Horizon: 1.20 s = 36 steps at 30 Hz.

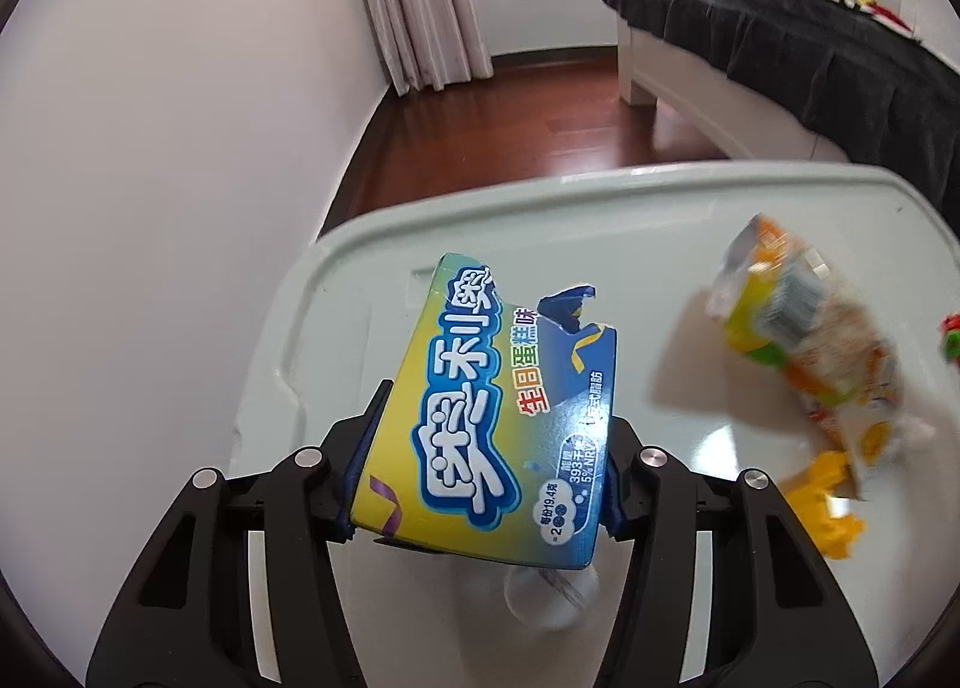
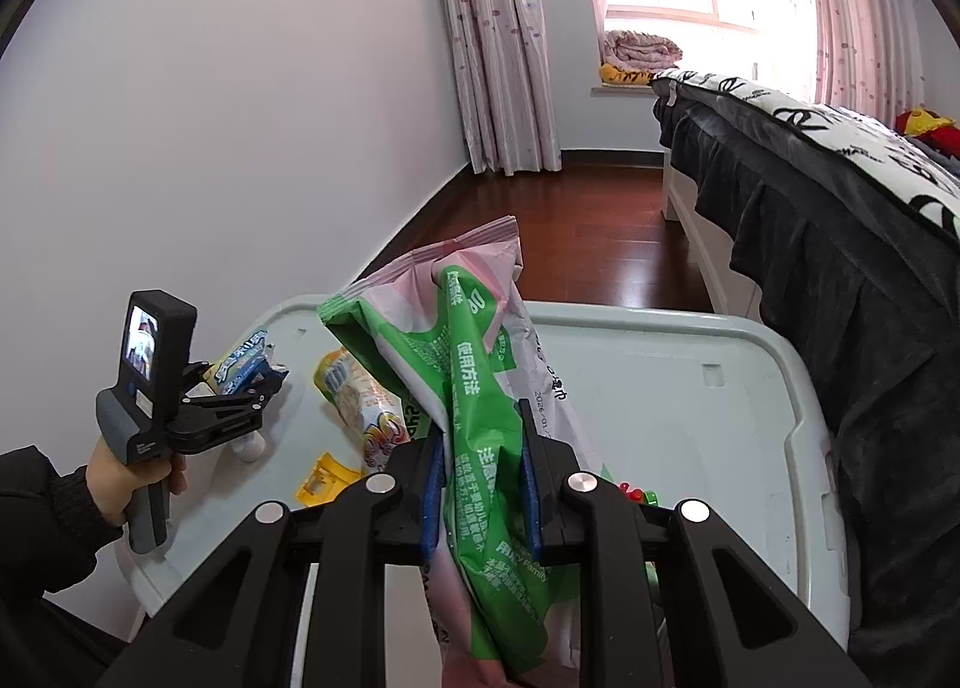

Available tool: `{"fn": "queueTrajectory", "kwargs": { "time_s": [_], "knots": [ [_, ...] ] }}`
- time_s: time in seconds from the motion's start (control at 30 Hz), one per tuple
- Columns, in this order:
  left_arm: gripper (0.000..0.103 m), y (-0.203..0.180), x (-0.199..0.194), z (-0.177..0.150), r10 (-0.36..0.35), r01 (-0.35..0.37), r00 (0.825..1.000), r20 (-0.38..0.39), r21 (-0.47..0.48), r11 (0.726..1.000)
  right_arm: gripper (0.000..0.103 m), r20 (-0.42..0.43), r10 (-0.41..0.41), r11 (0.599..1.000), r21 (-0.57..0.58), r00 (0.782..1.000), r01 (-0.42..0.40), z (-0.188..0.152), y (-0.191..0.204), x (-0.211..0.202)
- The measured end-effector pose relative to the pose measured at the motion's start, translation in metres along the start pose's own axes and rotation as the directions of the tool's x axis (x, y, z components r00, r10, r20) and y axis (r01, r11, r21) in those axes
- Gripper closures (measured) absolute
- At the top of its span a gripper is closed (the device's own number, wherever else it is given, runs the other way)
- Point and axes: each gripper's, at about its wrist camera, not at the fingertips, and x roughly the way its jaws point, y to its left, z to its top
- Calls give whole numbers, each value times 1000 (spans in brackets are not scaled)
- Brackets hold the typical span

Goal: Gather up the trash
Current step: 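Grasp the blue-and-yellow snack box with the left gripper while the right gripper holds the wipes, then lower both items over the orange bucket and open both grippers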

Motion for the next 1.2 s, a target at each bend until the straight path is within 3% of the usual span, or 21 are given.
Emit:
{"fn": "queueTrajectory", "kwargs": {
  "time_s": [0.37, 0.53, 0.7, 0.9, 1.2],
  "knots": [
    [49, -25, -146, -26, -136, 135, 982, 134, 19, 991, 82, 80, 74, 997, -45, 994, -70, -19, 41, -89],
    [49, -43, -211, -68, -190, 190, 973, 128, 12, 982, 82, 82, 135, 990, -51, 987, -131, -53, 62, -140],
    [49, -61, -252, -122, -204, 206, 975, 88, -15, 979, 82, 27, 186, 981, -67, 982, -184, -95, 85, -169],
    [49, -83, -269, -182, -220, 220, 975, 0, -78, 972, 82, -50, 213, 976, -42, 976, -215, -149, 105, -185],
    [49, -100, -257, -240, -234, 216, 964, -127, -138, 966, 82, -155, 201, 979, -4, 967, -204, -201, 118, -181]
  ]
}}
